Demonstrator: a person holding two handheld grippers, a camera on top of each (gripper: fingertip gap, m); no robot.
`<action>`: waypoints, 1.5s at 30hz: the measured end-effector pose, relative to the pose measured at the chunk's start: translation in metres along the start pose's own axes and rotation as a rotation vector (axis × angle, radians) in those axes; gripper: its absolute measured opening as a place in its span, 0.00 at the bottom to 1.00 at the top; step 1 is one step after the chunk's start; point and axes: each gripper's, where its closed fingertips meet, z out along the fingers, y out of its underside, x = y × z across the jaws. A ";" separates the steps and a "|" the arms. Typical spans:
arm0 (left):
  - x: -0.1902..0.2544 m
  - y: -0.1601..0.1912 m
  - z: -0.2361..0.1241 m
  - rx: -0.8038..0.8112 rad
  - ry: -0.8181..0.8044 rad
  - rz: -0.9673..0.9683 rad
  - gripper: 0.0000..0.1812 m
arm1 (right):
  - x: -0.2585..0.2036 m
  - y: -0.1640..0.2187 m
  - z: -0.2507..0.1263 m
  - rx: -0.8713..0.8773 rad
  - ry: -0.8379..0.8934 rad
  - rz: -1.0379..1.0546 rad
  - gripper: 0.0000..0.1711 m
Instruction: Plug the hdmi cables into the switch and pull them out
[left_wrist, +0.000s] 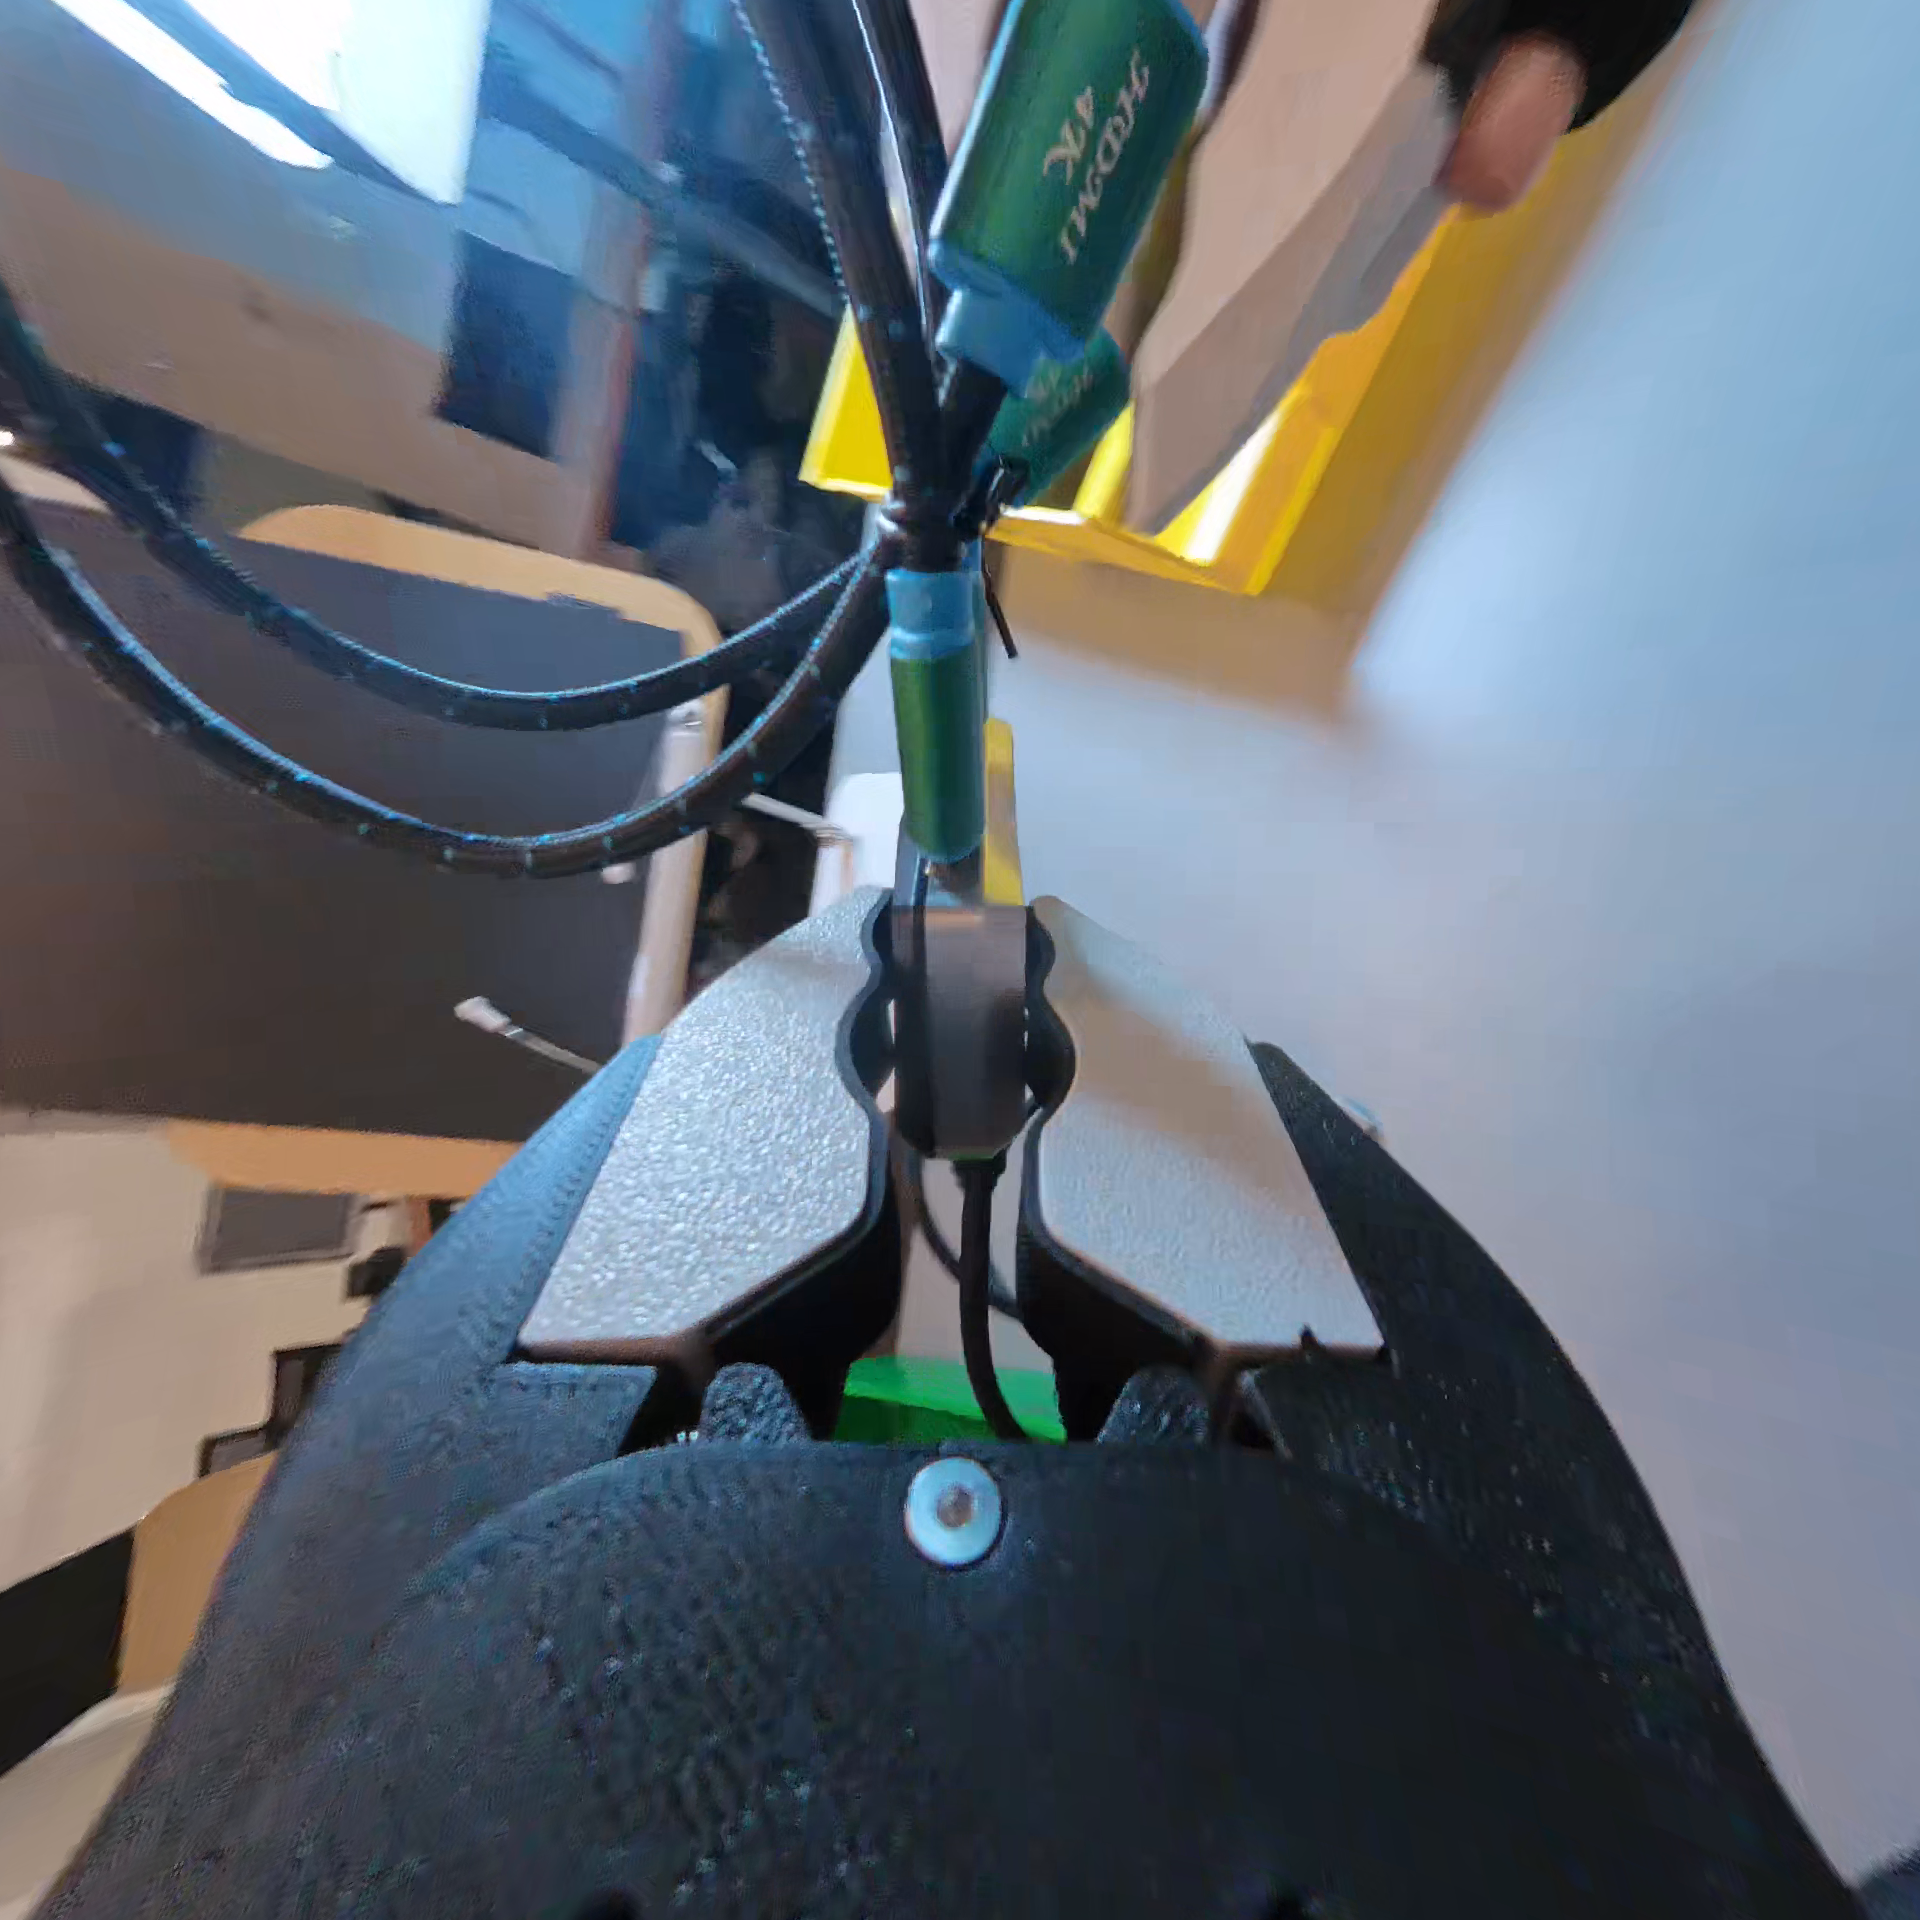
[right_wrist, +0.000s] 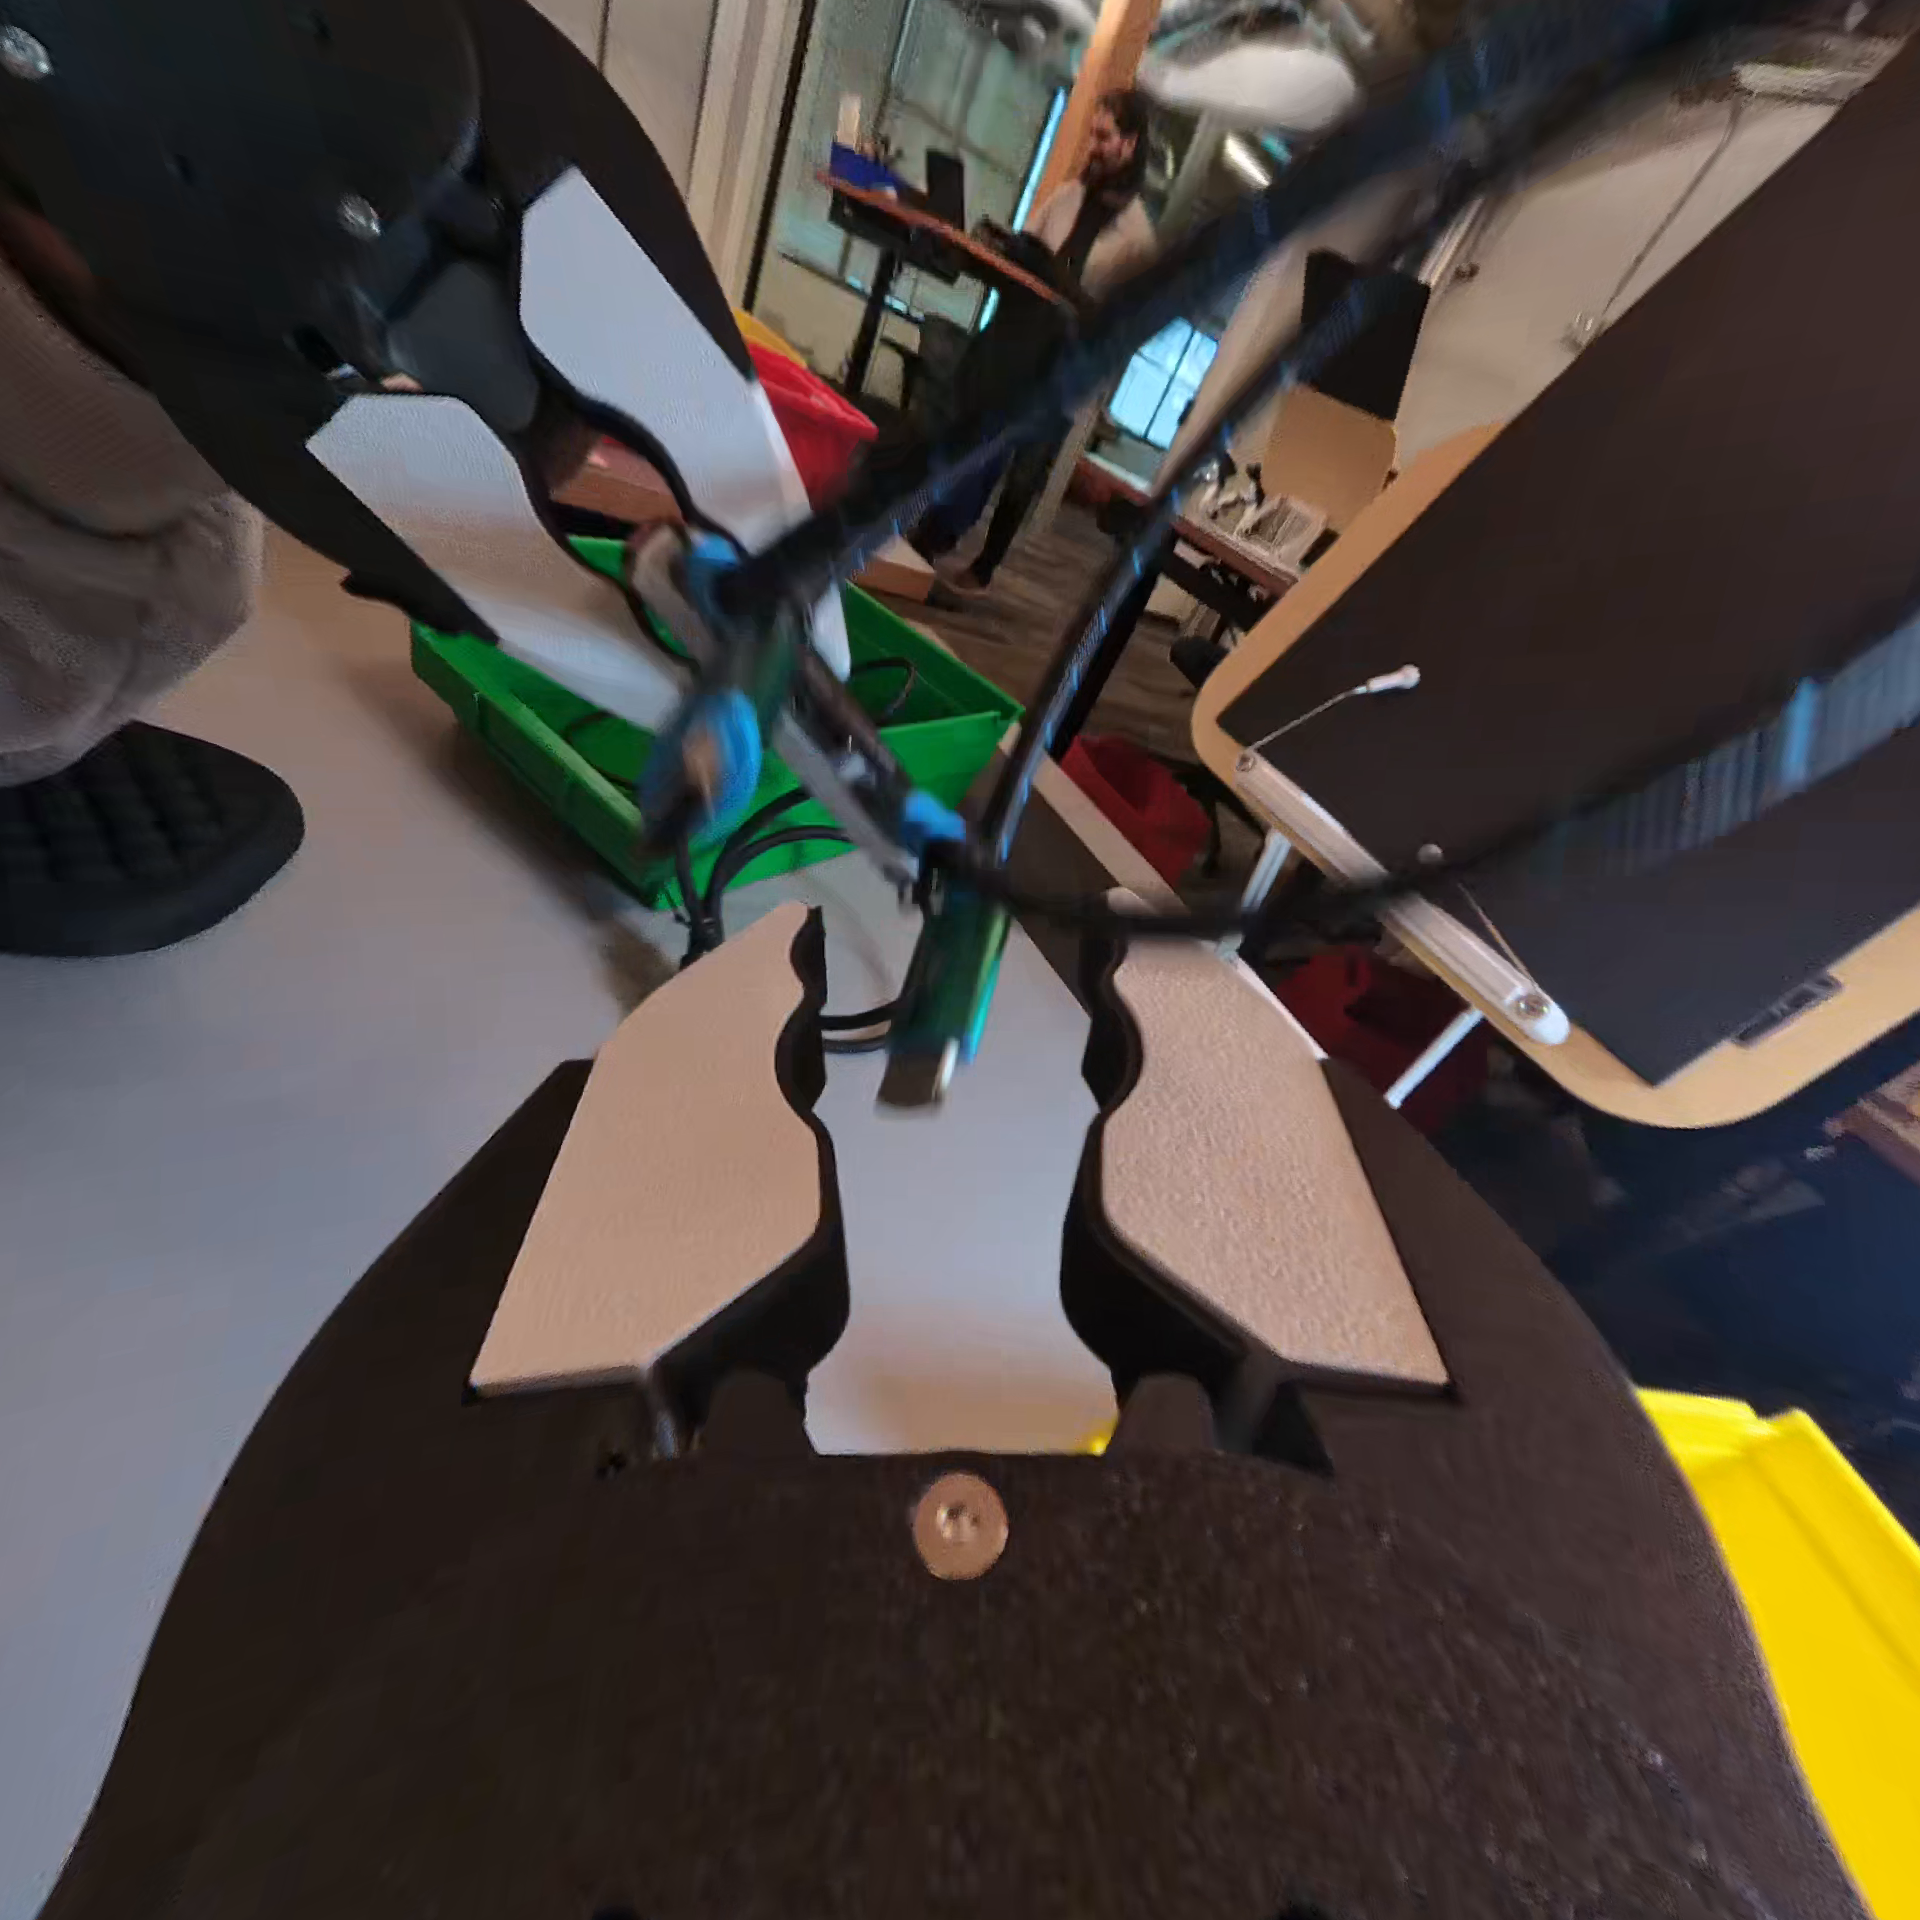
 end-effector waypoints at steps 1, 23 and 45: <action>0.011 0.000 0.004 0.001 0.055 0.003 0.12 | -0.004 0.002 0.003 0.022 0.001 -0.007 0.27; 0.084 -0.011 0.037 0.347 0.330 -0.246 0.15 | -0.050 0.039 -0.014 0.043 -0.305 0.094 0.11; 0.087 -0.016 0.025 0.321 0.390 -0.469 0.14 | -0.051 0.020 -0.021 0.009 -0.391 0.185 0.10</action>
